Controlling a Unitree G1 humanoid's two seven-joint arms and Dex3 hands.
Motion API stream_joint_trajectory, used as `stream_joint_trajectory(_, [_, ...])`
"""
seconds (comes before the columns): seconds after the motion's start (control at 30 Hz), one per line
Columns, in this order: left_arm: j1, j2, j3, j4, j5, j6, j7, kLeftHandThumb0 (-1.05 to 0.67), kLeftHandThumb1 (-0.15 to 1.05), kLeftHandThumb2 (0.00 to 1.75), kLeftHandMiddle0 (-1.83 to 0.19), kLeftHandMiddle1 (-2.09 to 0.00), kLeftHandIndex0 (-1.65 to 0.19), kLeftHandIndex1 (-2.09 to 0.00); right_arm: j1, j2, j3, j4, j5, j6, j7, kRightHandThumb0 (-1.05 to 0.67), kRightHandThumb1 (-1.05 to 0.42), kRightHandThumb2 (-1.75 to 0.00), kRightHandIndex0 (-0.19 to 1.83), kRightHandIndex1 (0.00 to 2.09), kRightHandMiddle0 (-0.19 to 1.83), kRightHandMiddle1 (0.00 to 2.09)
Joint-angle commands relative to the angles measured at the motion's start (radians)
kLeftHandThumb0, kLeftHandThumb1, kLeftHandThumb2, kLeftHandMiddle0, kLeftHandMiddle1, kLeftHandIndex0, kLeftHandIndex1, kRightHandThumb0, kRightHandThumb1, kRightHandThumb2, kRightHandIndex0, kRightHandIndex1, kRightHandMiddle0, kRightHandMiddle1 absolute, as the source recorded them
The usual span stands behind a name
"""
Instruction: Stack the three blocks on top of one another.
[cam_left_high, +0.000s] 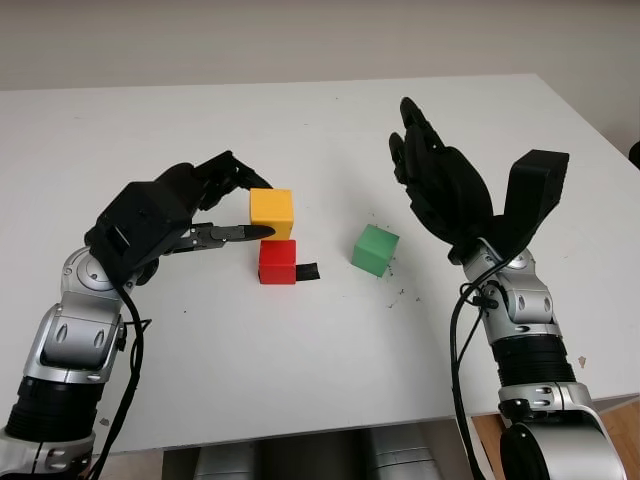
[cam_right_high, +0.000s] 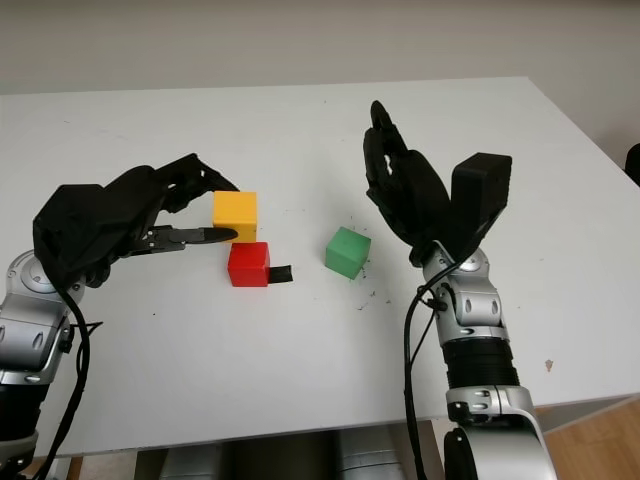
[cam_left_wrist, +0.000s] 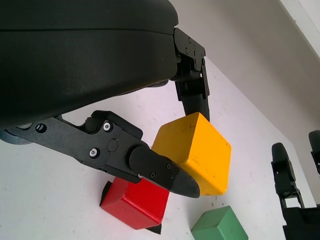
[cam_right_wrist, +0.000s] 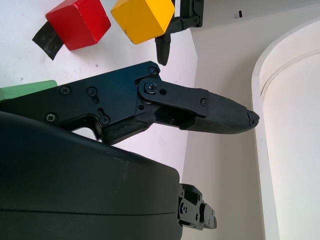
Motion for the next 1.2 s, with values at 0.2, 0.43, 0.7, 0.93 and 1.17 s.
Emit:
stream_joint_trajectory(0.2, [-0.006, -0.005, -0.013, 0.034, -0.008, -0.027, 0.010, -0.43, 1.05, 0.10, -0.17, -0.05, -0.33, -1.63, -0.016, -0.009, -0.008, 0.000, 0.007, -0.008, 0.013, -0.75, -1.05, -0.66, -0.19, 0.00, -0.19, 0.00])
stream_joint_trajectory(0.43, [-0.005, 0.000, -0.018, 0.078, -0.016, -0.047, 0.002, -0.42, 1.05, 0.10, -0.17, -0.05, -0.34, -1.63, -0.012, -0.010, -0.011, -0.009, 0.006, -0.007, 0.010, -0.75, -1.05, -0.65, -0.19, 0.00, -0.19, 0.00])
stream_joint_trajectory(0.7, [-0.010, 0.025, -0.027, 0.058, -0.017, 0.005, -0.046, -0.43, 1.05, 0.09, -0.16, -0.05, -0.35, -1.61, -0.011, -0.007, -0.012, -0.012, 0.009, -0.002, 0.007, -0.75, -1.05, -0.65, -0.19, 0.00, -0.19, 0.00])
stream_joint_trajectory(0.93, [-0.011, 0.038, -0.039, 0.065, -0.015, 0.025, -0.068, -0.45, 1.05, 0.10, -0.15, -0.05, -0.35, -1.59, -0.009, -0.011, -0.012, -0.009, 0.009, -0.006, 0.010, -0.74, -1.05, -0.66, -0.19, 0.00, -0.19, 0.00])
stream_joint_trajectory(1.17, [-0.015, 0.037, -0.050, 0.062, -0.016, 0.051, -0.069, -0.44, 1.05, 0.08, -0.15, -0.05, -0.35, -1.58, -0.006, -0.013, -0.014, -0.013, 0.010, -0.005, 0.014, -0.73, -1.05, -0.66, -0.19, 0.00, -0.19, 0.00])
